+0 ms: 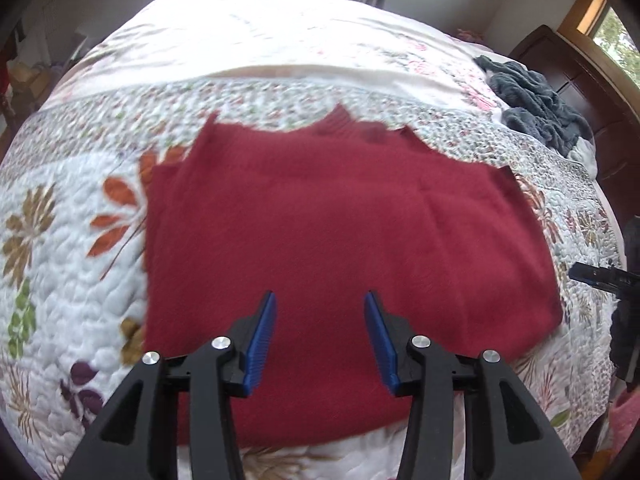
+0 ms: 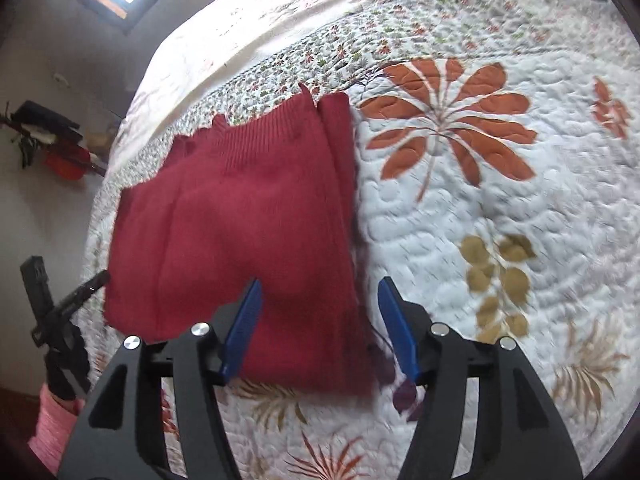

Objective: Fold small clothes

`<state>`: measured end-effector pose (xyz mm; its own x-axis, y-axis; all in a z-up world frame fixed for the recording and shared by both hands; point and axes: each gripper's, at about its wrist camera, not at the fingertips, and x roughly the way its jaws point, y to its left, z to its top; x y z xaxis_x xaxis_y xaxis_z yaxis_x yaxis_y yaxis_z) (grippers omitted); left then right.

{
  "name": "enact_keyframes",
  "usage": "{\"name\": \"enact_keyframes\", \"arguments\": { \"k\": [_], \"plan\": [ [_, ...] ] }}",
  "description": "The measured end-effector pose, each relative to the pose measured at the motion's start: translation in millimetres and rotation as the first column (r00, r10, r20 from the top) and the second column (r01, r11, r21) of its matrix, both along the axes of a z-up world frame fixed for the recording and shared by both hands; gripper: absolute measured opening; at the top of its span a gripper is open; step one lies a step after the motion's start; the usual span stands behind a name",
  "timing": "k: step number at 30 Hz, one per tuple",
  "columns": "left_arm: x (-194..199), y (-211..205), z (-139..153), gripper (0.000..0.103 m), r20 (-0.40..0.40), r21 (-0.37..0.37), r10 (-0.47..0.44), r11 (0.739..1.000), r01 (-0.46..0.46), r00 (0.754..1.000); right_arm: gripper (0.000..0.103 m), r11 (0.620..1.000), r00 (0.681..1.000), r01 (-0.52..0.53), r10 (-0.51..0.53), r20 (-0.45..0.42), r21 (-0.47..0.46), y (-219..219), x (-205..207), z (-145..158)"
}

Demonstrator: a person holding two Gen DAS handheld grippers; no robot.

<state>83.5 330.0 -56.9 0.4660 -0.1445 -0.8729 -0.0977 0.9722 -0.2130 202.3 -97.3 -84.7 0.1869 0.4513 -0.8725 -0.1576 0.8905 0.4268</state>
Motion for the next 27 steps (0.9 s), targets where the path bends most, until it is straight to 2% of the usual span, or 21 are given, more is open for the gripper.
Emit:
{"name": "enact_keyframes", "arguments": {
  "k": [7,13,16,19,21,27],
  "plan": [
    [32.0,-21.9,-15.8,0.047,-0.032,-0.002,-0.008,1.000,0.008,0.999,0.061,0.999,0.996,0.022,-0.018,-0.083,0.048,-1.5,28.4,-36.1],
    [34.4,-15.3,-38.5,0.047,-0.075,-0.009,0.025,1.000,-0.025,0.997,0.060,0.995,0.995,0.036,-0.026,-0.093,0.098,1.3,33.6,-46.6],
    [34.0,-13.2,-42.0,0.047,-0.069,-0.012,0.022,1.000,-0.023,0.997,0.050,0.990,0.992,0.025,-0.008,-0.122,0.138,5.4,34.6,-53.1],
    [33.3,-12.8,-43.3,0.047,-0.068,-0.014,0.021,1.000,-0.022,0.997,0.041,0.992,0.991,0.018,-0.001,-0.133,0.128,12.2,34.4,-59.5],
    [32.9,-12.1,-43.3,0.047,-0.069,-0.015,0.017,1.000,-0.018,0.997,0.024,0.989,0.990,0.025,-0.004,-0.138,0.148,12.9,33.0,-60.3],
    [31.6,-5.7,-45.9,0.047,-0.072,-0.030,0.025,0.999,-0.027,0.997,0.020,0.984,0.988,0.065,-0.041,-0.148,0.164,1.9,30.1,-63.4]
  ]
}}
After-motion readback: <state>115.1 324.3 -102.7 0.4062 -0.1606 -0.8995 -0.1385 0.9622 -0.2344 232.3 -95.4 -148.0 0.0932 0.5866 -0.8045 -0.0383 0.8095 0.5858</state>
